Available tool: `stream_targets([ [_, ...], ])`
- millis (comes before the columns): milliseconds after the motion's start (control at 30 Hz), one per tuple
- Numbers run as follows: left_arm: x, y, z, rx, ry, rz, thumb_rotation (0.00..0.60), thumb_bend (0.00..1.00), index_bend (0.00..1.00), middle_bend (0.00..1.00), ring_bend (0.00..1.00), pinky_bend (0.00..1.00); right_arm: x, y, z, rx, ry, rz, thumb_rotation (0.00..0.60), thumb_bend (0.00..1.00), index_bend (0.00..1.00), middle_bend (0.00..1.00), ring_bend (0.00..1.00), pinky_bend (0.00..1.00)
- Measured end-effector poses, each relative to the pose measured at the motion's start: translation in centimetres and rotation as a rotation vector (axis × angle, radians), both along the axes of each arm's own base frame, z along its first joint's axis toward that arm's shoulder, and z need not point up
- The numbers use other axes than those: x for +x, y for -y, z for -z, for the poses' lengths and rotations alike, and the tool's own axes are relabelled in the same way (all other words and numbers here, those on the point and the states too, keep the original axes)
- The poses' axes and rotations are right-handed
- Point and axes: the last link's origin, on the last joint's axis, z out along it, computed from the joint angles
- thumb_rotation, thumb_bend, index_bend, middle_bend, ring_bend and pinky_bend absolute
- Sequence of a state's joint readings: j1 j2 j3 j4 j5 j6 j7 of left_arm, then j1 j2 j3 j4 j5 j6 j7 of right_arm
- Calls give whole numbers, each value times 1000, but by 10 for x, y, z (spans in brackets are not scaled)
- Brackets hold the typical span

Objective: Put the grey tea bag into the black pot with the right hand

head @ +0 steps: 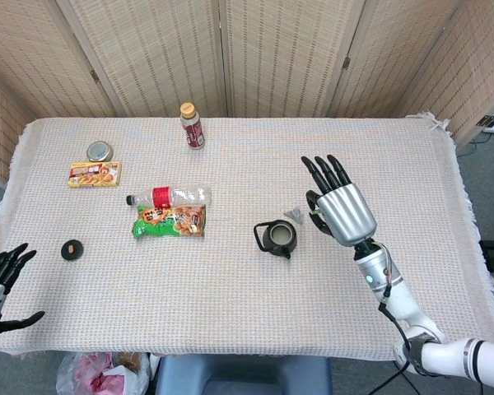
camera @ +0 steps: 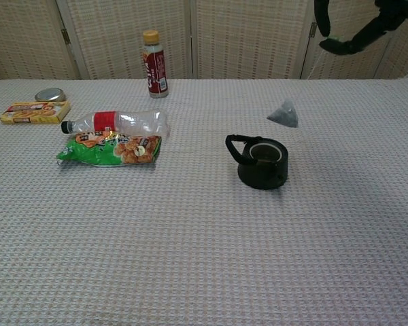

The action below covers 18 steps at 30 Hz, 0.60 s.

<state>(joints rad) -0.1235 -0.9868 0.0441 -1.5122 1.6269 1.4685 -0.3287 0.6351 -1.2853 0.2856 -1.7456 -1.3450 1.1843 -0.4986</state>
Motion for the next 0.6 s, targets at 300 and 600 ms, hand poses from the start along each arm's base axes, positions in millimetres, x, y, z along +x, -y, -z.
stream_targets([
  [300,0,-1,-3,5,13,-13,600,168,0,0,0,4,15,13,11,13,5,-16,600,283,617,26,0,0],
  [600,-3,-1,-6,-1,33,-13,600,168,0,0,0,4,17,24,25,36,-6,-1,600,283,617,25,0,0],
])
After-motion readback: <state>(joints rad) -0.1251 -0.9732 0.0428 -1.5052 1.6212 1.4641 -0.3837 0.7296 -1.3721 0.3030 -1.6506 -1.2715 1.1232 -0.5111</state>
